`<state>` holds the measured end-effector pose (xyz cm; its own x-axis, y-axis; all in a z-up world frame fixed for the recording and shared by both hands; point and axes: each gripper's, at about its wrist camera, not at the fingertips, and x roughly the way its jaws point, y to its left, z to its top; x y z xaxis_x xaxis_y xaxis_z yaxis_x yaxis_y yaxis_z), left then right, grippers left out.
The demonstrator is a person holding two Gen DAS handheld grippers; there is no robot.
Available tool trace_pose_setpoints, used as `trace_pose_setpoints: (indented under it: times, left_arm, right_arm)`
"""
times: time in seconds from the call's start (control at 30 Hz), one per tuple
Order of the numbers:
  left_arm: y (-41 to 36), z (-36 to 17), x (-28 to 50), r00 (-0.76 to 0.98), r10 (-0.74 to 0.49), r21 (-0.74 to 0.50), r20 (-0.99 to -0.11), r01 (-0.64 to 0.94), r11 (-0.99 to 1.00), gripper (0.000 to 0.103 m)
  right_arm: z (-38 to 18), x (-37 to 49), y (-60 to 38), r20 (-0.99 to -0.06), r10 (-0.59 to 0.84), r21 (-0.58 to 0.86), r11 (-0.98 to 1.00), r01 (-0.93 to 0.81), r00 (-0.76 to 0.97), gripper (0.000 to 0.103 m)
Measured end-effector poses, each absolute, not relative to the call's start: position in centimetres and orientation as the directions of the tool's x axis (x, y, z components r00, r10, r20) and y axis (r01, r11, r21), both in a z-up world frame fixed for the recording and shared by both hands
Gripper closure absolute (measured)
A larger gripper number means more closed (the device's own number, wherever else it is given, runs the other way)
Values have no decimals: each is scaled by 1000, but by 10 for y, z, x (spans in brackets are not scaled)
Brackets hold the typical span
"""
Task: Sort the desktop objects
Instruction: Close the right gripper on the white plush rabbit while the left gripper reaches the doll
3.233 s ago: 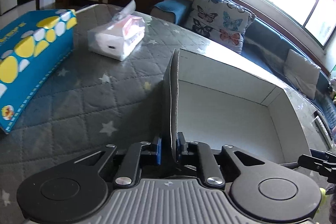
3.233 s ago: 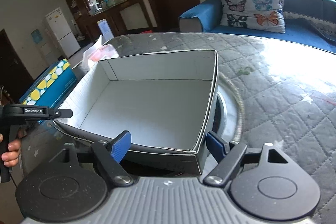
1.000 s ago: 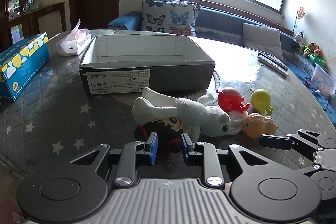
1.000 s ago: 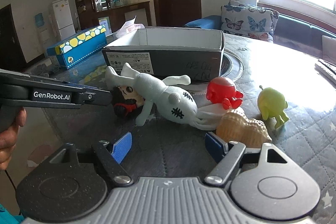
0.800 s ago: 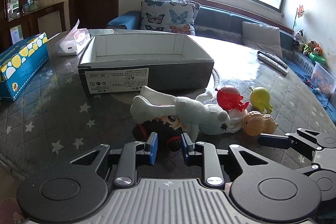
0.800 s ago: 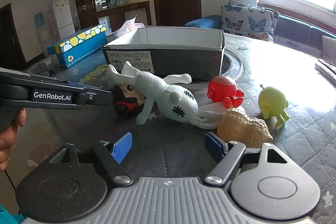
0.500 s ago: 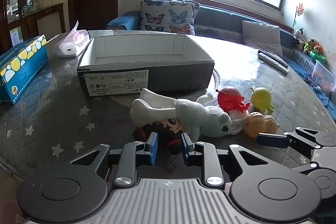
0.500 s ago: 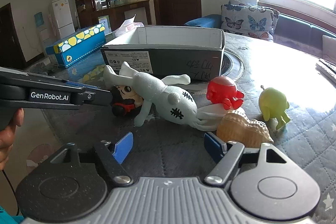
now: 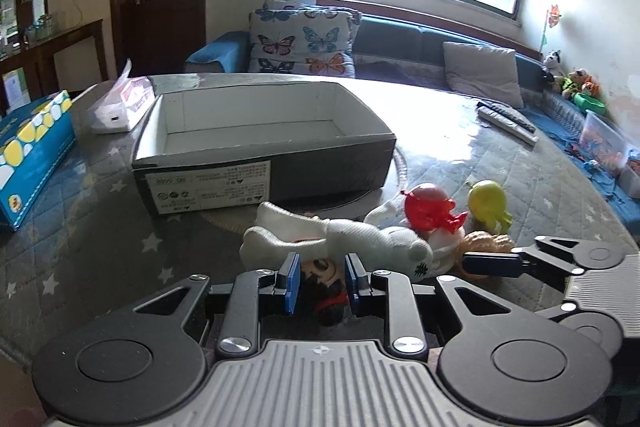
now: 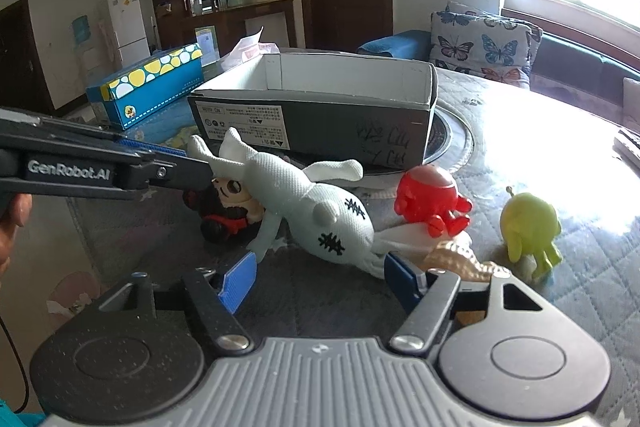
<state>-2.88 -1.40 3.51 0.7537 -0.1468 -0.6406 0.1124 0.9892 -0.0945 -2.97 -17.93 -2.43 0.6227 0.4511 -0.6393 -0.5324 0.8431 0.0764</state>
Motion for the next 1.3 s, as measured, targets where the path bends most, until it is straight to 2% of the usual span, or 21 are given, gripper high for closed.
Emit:
trace_pose_setpoints:
  times: [0.33,0.53,0.73,0.87,1.0,1.1,1.17,1.3]
  left_arm:
    - [-19,36,-4,713,-252,-112,-655,238,965,76]
    - [-17,27,12,680,-260,-119,-686,248,961,76]
    - [-15,24,19,662,-281,-128,-695,271,954,73]
    - [-14,23,25,656,-287,-126,-698,282,951,74]
    - [-13,23,28,651,-290,-123,-701,291,949,76]
    - [-9,23,28,650,-299,-134,-699,291,947,85]
    - [-6,24,28,651,-310,-146,-693,293,945,94]
    - [-2,31,23,666,-328,-155,-670,308,939,95]
  right_arm:
    - [-27,-4,-170,-655,457,37,814,-579,601,31]
    - [-35,8,-166,-674,461,28,797,-604,577,32]
    - [-41,17,-164,-685,467,35,788,-614,560,41]
    - [-40,20,-167,-681,476,45,786,-617,556,51]
    - [-39,18,-168,-673,475,38,787,-615,567,56]
    - [-38,16,-168,-669,469,33,794,-607,577,58]
    - [-36,14,-170,-664,470,32,795,-606,582,58]
    - [-27,8,-170,-641,475,19,795,-607,602,60]
